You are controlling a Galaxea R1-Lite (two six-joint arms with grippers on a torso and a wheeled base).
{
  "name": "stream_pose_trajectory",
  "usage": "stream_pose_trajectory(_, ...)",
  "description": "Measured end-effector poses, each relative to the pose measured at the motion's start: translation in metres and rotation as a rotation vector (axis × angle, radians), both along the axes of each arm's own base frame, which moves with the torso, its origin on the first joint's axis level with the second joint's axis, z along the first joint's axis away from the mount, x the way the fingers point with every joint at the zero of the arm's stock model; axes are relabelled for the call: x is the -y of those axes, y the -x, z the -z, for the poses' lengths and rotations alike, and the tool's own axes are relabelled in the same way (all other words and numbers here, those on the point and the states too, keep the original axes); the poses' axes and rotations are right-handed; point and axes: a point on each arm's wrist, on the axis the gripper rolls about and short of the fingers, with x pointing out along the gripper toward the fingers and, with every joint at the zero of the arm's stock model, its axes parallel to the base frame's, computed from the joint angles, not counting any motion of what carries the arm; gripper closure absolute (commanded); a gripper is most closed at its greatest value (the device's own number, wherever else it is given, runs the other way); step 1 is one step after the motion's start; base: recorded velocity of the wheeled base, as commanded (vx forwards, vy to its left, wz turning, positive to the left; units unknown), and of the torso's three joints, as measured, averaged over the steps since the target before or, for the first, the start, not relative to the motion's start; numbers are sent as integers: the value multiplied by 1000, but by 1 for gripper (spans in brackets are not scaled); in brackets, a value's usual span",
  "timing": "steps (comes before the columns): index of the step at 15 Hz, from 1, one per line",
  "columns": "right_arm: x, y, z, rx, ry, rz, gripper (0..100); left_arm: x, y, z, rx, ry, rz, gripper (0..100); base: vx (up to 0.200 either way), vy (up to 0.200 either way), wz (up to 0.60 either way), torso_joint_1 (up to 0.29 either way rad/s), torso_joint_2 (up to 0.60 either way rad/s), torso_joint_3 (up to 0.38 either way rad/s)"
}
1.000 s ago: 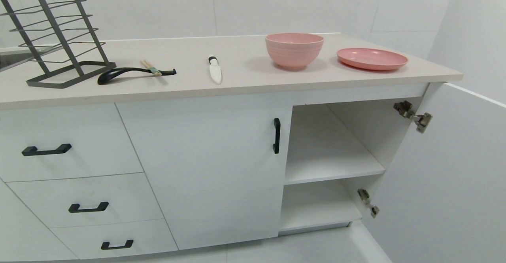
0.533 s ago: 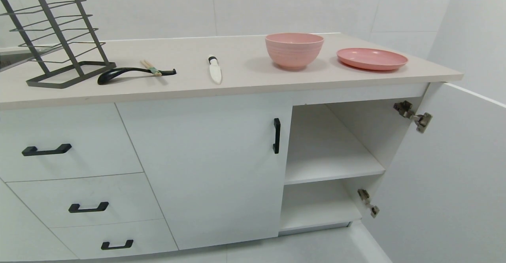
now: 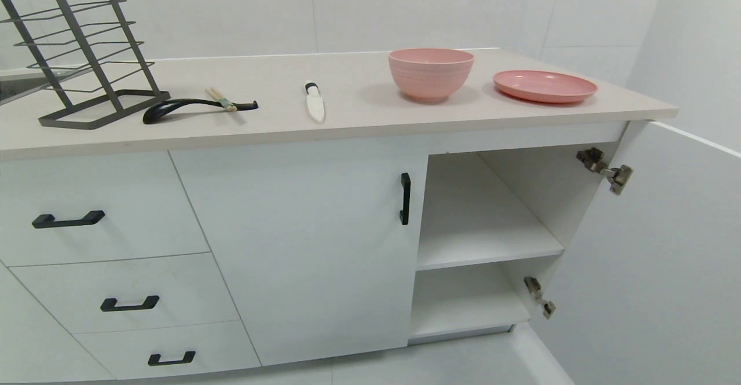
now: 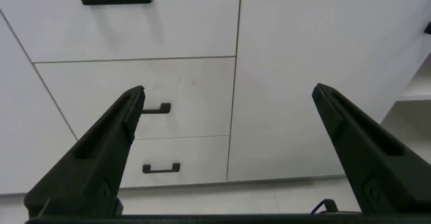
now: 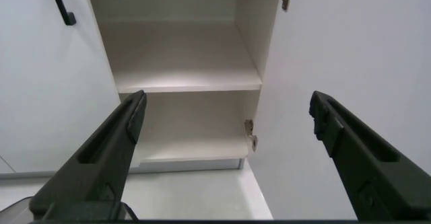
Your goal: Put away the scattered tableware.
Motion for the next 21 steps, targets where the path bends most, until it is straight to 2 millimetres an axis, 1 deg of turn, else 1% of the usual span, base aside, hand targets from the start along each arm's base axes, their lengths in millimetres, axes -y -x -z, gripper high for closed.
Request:
stream_pose_trajectory(1, 0, 0, 0, -1, -6, 0, 0, 0, 0, 0, -2, 0, 0, 0, 0, 0, 0, 0, 0, 0)
stream_pose_trajectory(4, 0, 0, 0, -3, -13, 0, 0, 0, 0, 0, -2, 7, 1, 0, 0, -200, 0, 4, 5, 2)
stream_pose_trajectory(11, 0, 0, 0, -3, -15, 1, 0, 0, 0, 0, 3, -7, 6, 0, 0, 0, 0, 0, 0, 0)
stream_pose_trajectory(14, 0, 0, 0, -3, -22, 2, 0, 0, 0, -9, 109, -56, 7, 0, 0, 0, 0, 0, 0, 0)
stream_pose_trajectory(15, 0, 0, 0, -4, -22, 1, 0, 0, 0, -8, 101, -64, 11, 0, 0, 0, 0, 0, 0, 0)
stream_pose_trajectory(16, 0, 0, 0, -3, -21, 2, 0, 1, -1, 1, 18, -72, 23, 0, 0, 0, 0, 0, 0, 0)
stream_pose_trajectory(17, 0, 0, 0, -3, -21, 2, 0, 1, -1, 4, -14, -64, 52, 0, 0, 0, 0, 0, 0, 0)
stream_pose_trajectory(18, 0, 0, 0, -3, -21, 2, 0, 2, -2, 6, -31, -50, 79, 0, 0, 0, 0, 0, 0, 0)
stream_pose_trajectory(21, 0, 0, 0, -3, -19, 2, 0, 2, -2, 7, -35, -29, 86, 0, 0, 0, 0, 0, 0, 0)
